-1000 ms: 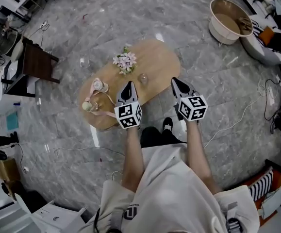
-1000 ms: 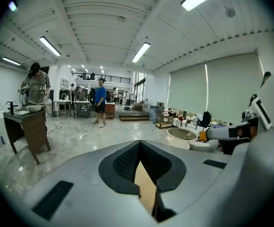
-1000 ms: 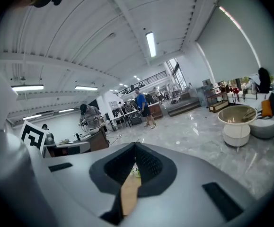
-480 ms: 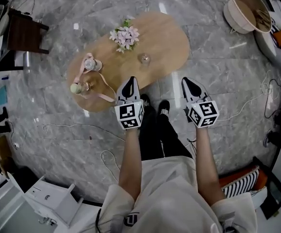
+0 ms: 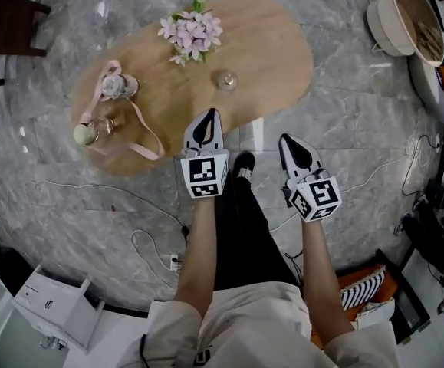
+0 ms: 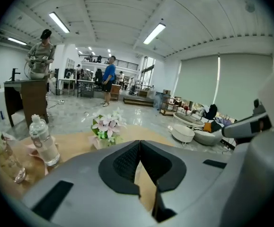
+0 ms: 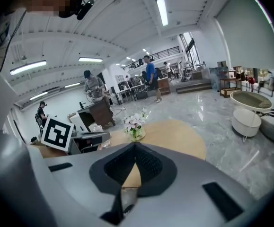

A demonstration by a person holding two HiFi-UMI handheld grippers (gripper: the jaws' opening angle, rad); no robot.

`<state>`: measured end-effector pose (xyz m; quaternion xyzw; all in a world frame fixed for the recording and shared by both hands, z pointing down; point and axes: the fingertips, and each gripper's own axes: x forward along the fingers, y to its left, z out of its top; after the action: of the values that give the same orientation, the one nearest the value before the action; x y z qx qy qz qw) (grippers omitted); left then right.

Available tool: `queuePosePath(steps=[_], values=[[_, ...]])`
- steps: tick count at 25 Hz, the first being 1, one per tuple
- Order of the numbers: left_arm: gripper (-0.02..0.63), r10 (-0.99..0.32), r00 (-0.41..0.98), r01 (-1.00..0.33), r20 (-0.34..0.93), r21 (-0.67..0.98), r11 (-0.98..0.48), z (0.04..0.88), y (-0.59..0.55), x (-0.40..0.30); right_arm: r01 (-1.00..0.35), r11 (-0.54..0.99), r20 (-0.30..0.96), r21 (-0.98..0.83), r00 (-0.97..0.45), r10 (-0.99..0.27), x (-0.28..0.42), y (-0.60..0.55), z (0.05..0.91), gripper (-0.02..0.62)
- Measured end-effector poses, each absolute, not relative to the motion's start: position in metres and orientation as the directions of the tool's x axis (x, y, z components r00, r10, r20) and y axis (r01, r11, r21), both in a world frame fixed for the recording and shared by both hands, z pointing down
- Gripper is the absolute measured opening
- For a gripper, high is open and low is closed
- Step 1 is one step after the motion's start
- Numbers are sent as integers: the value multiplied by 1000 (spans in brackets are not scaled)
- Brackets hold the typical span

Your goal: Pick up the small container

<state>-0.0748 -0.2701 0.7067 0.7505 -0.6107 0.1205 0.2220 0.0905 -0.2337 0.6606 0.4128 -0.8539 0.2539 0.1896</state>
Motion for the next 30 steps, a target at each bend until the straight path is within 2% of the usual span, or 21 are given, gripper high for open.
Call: queuePosePath(steps=[3, 12, 16, 22, 24, 30], values=[[8, -841, 256, -966, 476, 152, -208, 736, -269, -73, -801, 523, 545, -290, -588, -598, 87, -235, 677, 68], [9, -833, 253, -965, 492, 186, -183, 814, -289, -91, -763, 558, 555, -328, -633, -540, 67, -249, 718, 69], [9, -810, 285, -958, 512, 178, -224, 846, -302, -80, -761, 543, 576, -355, -636, -514, 65, -252, 738, 68], [11, -762, 360, -933, 538, 201, -299, 881, -309, -65, -715, 611, 612, -341, -662, -433, 46, -245, 750, 68], [45, -759, 377, -926, 531, 231, -298, 886, -313, -62, -706, 619, 619, -343, -666, -416, 44, -246, 754, 69], [226, -720, 432, -899, 544, 192, -394, 899, -326, -48, -746, 544, 607, -384, -648, -460, 50, -265, 756, 69]])
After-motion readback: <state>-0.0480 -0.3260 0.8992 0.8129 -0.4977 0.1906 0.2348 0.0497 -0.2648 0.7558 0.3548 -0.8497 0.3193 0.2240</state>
